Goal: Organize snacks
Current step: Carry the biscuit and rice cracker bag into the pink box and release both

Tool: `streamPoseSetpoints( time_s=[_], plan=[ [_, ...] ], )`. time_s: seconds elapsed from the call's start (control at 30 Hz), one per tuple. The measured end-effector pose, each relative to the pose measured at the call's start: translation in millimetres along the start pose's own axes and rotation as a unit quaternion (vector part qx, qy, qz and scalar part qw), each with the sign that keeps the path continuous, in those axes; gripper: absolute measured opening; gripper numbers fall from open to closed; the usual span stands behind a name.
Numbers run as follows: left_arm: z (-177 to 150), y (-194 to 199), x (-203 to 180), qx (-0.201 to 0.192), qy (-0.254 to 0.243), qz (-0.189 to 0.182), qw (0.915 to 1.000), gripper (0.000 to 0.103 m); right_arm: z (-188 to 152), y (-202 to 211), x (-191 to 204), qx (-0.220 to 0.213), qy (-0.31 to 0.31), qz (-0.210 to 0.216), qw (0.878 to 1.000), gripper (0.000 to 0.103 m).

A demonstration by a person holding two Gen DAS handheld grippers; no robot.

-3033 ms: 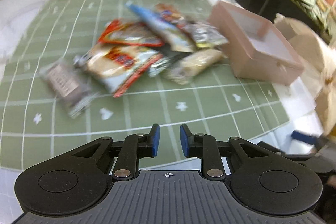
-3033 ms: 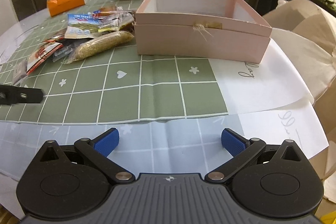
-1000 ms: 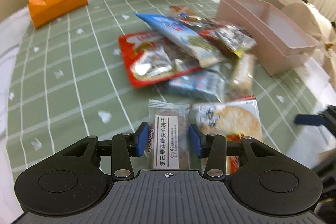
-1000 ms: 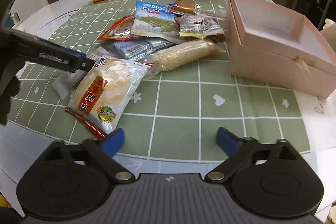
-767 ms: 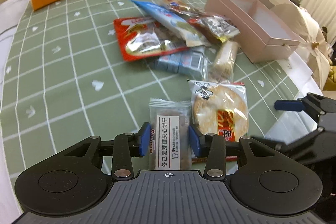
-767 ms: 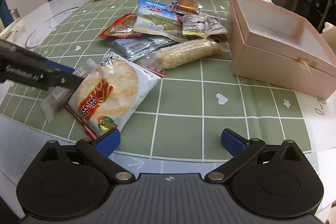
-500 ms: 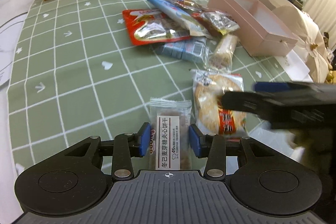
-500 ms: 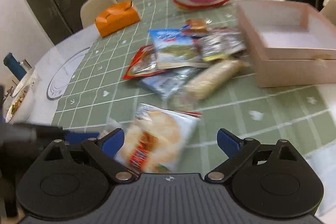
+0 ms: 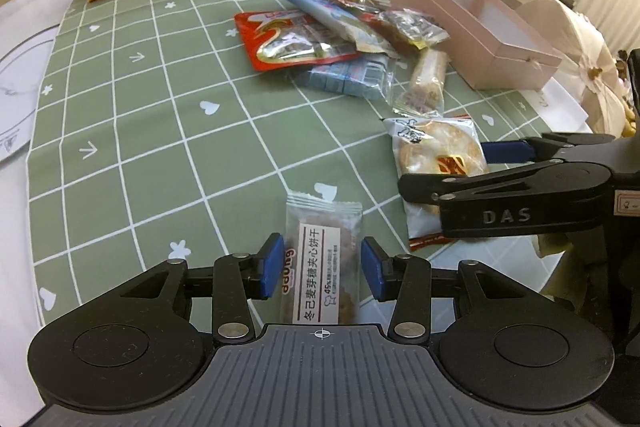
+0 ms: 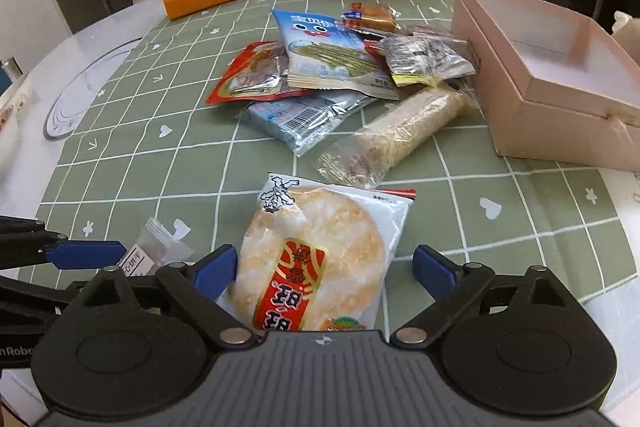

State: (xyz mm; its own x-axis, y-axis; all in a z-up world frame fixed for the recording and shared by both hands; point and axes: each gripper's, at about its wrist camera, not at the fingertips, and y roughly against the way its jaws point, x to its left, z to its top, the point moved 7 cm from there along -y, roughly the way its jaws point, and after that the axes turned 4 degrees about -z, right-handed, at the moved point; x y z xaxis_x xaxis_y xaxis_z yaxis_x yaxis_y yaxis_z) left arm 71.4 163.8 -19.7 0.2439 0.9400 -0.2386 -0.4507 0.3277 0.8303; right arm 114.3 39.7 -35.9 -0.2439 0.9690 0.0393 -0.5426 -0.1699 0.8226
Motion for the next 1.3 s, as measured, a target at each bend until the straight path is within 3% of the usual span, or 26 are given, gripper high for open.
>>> streamPoseSetpoints(
  time_s=[0.07,0.2,0.4,0.5,0.57,0.6,0.63,0.67,0.73,0.83,0.9,0.97,1.03,1.17,1.23,1.3],
  plan=[
    [-0.3,-0.1,-0.6,0.002,-0.004,0.006,1.0000,0.045,0.9,4.8,7.1,-0.002,0.020,0.005,1.000,0.075],
    [-2.9,0.1,-5.1,0.001,-0.010,0.018,0.9998,0.043,1.3,28.5,0.0,-0.026,0.031,0.006,0.999,0.075],
    [-5.3,-2.1,-43.5,0.002,-0.041,-0.055,0.9977,0.042,-3.7,59.9,-45.6,-0.041,0.021,-0.018,0.999,0.075],
    [8.0,-8.1,-71.0,0.004,-0.063,-0.076,0.9951,0.042,-12.2,65.3,-78.7,-0.025,-0.005,-0.044,0.999,0.075],
    [25.4,-7.4,-86.7,-0.007,-0.067,-0.103,0.9924,0.040,-15.7,70.0,-96.6,-0.020,-0.018,-0.054,0.998,0.075],
    [40.7,-6.0,-93.5,-0.016,-0.063,-0.119,0.9908,0.031,-16.7,72.7,-103.5,-0.022,-0.021,-0.060,0.998,0.075],
    [57.0,-4.3,-99.2,-0.029,-0.057,-0.133,0.9891,0.013,-16.8,76.9,-112.2,-0.026,-0.026,-0.067,0.997,0.075],
    [73.0,-2.9,-104.6,-0.040,-0.051,-0.148,0.9869,0.008,-15.5,81.1,-120.7,-0.030,-0.032,-0.072,0.996,0.075],
    [120.7,-1.5,-119.1,-0.079,-0.042,-0.174,0.9807,0.009,-11.2,87.6,-134.4,-0.038,-0.038,-0.077,0.996,0.075],
    [182.4,-15.4,-139.0,-0.125,-0.045,-0.177,0.9752,0.009,-1.4,98.2,-150.6,-0.057,-0.033,-0.079,0.995,0.075],
    [215.4,-38.3,-146.8,-0.123,-0.019,-0.181,0.9756,0.009,4.8,100.6,-161.3,-0.064,-0.025,-0.080,0.994,0.075],
    [226.3,-56.7,-159.8,-0.101,-0.020,-0.184,0.9776,0.010,9.2,99.9,-171.6,-0.063,-0.017,-0.078,0.995,0.075],
    [216.2,-64.2,-181.5,-0.087,-0.071,-0.191,0.9751,0.014,8.1,99.8,-185.8,-0.063,-0.015,-0.082,0.995,0.075],
    [158.3,-80.9,-217.0,-0.031,-0.204,-0.212,0.9551,0.017,-6.6,82.5,-221.5,-0.021,-0.045,-0.082,0.995,0.075],
    [122.5,-93.9,-221.4,0.010,-0.267,-0.191,0.9445,0.019,-17.9,68.7,-231.0,0.002,-0.051,-0.080,0.996,0.075],
    [90.4,-104.8,-221.7,0.041,-0.322,-0.145,0.9347,0.019,-27.9,59.2,-232.2,0.018,-0.052,-0.069,0.996,0.075]
  ],
)
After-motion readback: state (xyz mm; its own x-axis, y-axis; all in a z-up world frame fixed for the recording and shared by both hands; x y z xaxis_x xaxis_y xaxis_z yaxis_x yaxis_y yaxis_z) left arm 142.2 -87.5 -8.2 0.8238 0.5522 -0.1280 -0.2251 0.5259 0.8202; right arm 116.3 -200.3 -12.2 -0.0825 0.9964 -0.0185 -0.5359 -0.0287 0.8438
